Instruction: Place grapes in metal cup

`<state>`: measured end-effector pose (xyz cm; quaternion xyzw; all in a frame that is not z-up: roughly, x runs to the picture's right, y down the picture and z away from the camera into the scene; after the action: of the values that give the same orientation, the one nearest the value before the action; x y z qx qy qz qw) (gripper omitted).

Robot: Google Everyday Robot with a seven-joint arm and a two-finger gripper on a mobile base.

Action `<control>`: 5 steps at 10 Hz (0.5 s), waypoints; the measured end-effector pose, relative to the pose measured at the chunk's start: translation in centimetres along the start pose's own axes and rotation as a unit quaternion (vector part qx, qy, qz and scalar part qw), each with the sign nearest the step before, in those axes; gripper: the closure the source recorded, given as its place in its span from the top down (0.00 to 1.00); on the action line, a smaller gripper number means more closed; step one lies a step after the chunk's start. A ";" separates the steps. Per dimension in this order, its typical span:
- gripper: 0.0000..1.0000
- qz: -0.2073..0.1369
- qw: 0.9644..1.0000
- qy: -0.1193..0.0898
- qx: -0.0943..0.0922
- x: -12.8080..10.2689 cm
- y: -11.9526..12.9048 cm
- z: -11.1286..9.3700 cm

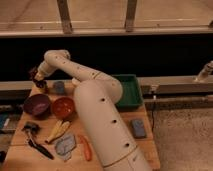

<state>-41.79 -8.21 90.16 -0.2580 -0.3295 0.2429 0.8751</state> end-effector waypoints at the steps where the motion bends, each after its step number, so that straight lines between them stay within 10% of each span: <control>1: 0.22 0.001 1.000 0.002 -0.002 0.2 0.2 0.0; 5: 0.62 0.004 1.000 0.005 -0.010 0.7 0.7 0.2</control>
<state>-41.60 -7.25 90.18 -0.2692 -0.3262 0.2421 0.8732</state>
